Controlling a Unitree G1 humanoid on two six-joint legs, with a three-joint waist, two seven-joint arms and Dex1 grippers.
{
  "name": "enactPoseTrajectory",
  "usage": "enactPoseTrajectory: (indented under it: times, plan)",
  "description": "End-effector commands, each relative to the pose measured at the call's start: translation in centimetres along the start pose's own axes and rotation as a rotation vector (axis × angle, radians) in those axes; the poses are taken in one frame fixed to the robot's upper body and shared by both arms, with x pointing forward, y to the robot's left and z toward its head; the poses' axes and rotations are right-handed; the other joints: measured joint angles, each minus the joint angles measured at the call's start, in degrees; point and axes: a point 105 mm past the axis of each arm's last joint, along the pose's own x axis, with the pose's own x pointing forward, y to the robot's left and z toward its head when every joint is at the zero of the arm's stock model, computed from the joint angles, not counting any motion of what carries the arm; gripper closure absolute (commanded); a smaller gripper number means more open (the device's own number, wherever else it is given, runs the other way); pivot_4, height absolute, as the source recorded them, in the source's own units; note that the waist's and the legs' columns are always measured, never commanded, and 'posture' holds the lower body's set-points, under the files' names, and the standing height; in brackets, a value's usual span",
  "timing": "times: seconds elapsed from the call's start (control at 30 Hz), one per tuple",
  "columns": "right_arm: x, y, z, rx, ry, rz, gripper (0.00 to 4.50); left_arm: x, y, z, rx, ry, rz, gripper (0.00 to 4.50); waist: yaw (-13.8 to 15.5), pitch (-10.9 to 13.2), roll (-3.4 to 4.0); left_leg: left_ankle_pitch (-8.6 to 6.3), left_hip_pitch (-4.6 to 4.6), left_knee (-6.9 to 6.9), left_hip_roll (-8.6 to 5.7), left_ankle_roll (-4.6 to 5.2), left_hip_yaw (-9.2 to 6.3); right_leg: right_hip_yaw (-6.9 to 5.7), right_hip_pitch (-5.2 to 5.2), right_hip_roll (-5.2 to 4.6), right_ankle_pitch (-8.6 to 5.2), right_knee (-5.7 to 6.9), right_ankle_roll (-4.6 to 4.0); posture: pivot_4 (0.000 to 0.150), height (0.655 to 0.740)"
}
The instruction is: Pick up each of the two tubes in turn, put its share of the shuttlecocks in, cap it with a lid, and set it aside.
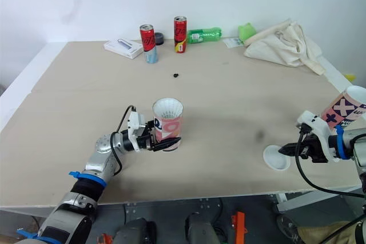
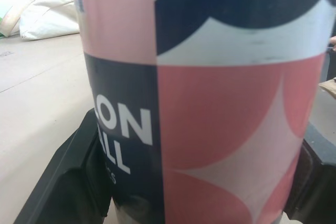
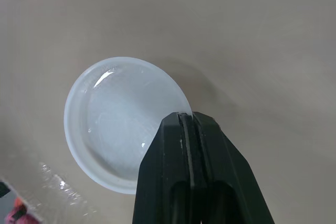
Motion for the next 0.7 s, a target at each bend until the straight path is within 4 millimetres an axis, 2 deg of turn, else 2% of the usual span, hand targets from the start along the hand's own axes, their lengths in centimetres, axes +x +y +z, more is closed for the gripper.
enactPoseTrajectory:
  times: [0.03,0.13,0.23,0.37,0.43,0.63,0.7]
  plan:
    - [-1.4,0.3,1.7,-0.068,-0.025,-0.006,4.4,-0.5,-0.1,-1.0,-0.031,0.041,0.013,0.97,0.0,0.0,0.0,0.0,0.0,0.0,0.0,0.0,0.0,0.0,-0.01,0.0,0.0,0.0,0.0,0.15,0.74]
    - [-1.6,0.8,3.7,-0.136,-0.073,-0.02,4.4,-0.6,0.1,-0.9,-0.026,0.043,0.013,0.97,0.0,0.0,0.0,0.0,0.0,0.0,0.0,0.0,0.0,0.0,-0.01,0.01,0.0,0.0,0.0,0.15,0.74]
    - [-2.0,2.9,6.3,-0.239,-0.124,0.04,4.4,-0.5,0.2,-0.7,-0.024,0.041,0.013,0.97,-0.02,0.0,0.01,0.0,0.0,0.0,0.0,0.0,0.0,0.01,-0.02,0.01,0.0,0.0,0.01,0.15,0.74]
    - [-2.6,8.2,12.7,-0.474,-0.27,0.175,4.4,-0.1,0.3,-0.2,-0.014,0.026,0.001,0.97,-0.14,0.04,0.05,0.0,-0.04,-0.01,0.02,-0.01,-0.02,-0.01,-0.07,0.02,0.01,0.0,0.01,0.15,0.74]
    - [-2.7,10.5,14.7,-0.578,-0.3,0.234,4.4,0.3,0.0,0.1,-0.011,0.011,-0.02,0.97,-0.13,0.07,0.03,0.0,-0.07,-0.01,0.02,-0.01,-0.03,-0.03,-0.1,0.02,0.02,0.0,0.03,0.15,0.74]
    - [-2.5,13.8,18.1,-0.777,-0.305,0.327,4.4,1.9,-0.8,1.3,-0.014,-0.024,-0.094,0.97,0.4,0.15,-0.12,-0.03,-0.37,-0.01,0.05,-0.05,-0.22,-0.4,-0.15,-0.13,-0.03,-0.35,-0.07,0.15,0.74]
    - [-2.2,14.3,19.3,-0.848,-0.303,0.351,4.4,2.5,-1.2,1.6,-0.024,-0.029,-0.124,0.97,0.47,0.11,-0.06,-0.06,-0.87,0.02,0.03,-0.06,-0.09,-0.37,-0.62,-0.24,0.07,-0.45,0.05,0.15,0.74]
